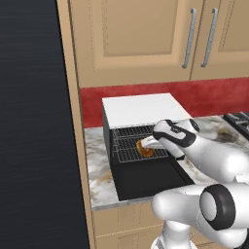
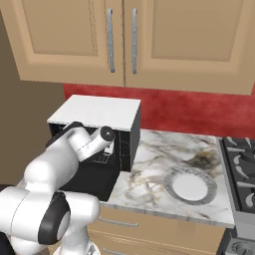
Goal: Pick up the bagel from the plate, place it on the toaster oven rack, close the door, and set the timer.
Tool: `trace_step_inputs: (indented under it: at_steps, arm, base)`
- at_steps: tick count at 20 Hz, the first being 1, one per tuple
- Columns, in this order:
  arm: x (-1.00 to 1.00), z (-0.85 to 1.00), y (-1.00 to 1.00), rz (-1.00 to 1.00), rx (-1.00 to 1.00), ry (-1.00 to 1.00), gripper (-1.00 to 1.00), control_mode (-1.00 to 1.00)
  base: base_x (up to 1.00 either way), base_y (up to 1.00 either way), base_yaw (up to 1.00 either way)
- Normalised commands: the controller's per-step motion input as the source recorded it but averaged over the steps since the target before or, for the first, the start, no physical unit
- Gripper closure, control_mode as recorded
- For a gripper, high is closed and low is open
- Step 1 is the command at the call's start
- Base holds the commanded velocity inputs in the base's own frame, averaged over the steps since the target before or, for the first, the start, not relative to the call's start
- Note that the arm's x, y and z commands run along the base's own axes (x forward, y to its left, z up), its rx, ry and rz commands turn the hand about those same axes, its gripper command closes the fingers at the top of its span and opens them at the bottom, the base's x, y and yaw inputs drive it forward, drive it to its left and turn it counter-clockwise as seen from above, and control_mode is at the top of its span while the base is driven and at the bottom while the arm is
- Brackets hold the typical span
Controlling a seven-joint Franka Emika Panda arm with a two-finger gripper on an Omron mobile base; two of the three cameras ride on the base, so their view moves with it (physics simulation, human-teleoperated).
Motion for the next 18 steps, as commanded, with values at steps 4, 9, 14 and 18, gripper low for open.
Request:
trace_step_inputs:
  at_steps: [4, 9, 14, 18]
  arm:
    - [0.11, -0.05, 0.06, -0.01, 0.0, 0.0, 1.0, -1.0]
    - [0.16, 0.0, 0.09, -0.01, 0.0, 0.0, 1.0, -1.0]
    - [0.08, 0.0, 0.05, -0.02, 0.0, 0.0, 1.0, -1.0]
    - [0.0, -0.05, 0.06, -0.02, 0.0, 0.0, -1.0, -1.0]
  base:
    - [0.0, 0.0, 0.0]
    - [0.0, 0.0, 0.0]
    - [0.0, 0.0, 0.0]
    - [0.0, 0.0, 0.0]
